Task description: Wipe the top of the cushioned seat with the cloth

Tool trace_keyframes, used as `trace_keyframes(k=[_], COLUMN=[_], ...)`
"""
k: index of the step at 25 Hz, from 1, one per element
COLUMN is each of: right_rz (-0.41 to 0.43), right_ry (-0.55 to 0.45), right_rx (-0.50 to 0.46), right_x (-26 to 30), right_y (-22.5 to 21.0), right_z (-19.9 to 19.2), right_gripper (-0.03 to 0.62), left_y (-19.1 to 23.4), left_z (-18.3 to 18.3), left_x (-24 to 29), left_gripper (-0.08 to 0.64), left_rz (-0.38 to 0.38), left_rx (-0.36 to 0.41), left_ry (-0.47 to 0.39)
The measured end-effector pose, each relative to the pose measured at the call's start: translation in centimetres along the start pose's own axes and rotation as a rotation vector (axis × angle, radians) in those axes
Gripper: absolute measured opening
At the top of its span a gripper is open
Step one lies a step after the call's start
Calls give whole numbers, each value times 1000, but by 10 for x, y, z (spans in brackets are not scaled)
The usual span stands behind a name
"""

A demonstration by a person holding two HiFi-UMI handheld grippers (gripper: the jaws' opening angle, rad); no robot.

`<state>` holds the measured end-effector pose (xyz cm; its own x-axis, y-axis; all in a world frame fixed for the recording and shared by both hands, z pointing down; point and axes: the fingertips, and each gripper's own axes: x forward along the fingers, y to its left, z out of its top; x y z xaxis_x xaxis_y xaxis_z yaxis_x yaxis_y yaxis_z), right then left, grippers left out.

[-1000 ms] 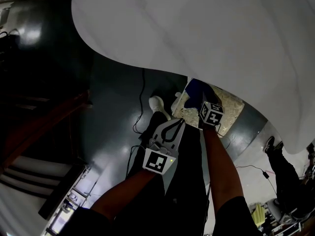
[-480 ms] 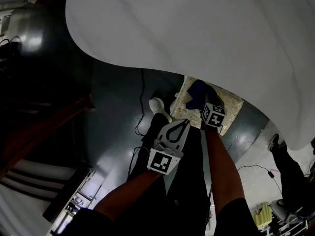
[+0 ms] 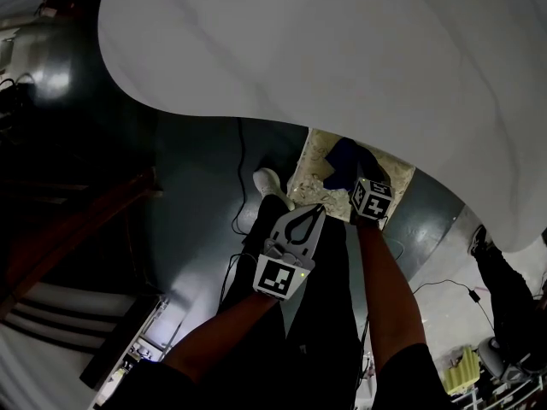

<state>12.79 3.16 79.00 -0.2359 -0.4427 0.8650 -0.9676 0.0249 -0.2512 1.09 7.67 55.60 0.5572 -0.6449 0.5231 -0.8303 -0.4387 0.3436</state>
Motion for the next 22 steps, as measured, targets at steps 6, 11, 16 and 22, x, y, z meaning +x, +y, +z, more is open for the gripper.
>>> trace_keyframes(k=[6,11,16,22], right_rz=[-15,-22,-36,-52], right_ry=[1,10,6,-2], right_rx=[2,-10,-11,-3], right_x=[-9,-14,-21,-33], right_y=[-22,-37,-56,-77], right_z=[-5,-6,-10,-14], right_gripper=[117,117,117,117], left_y=[-7,-16,-28,-45], left_z=[-2,-1,-3,0], left_x=[5,11,18,22], left_gripper=[20,20,20,20], left_rz=[-8,-22,-41,-75], left_rx=[18,30,36,113], left_ry=[13,22,24,62])
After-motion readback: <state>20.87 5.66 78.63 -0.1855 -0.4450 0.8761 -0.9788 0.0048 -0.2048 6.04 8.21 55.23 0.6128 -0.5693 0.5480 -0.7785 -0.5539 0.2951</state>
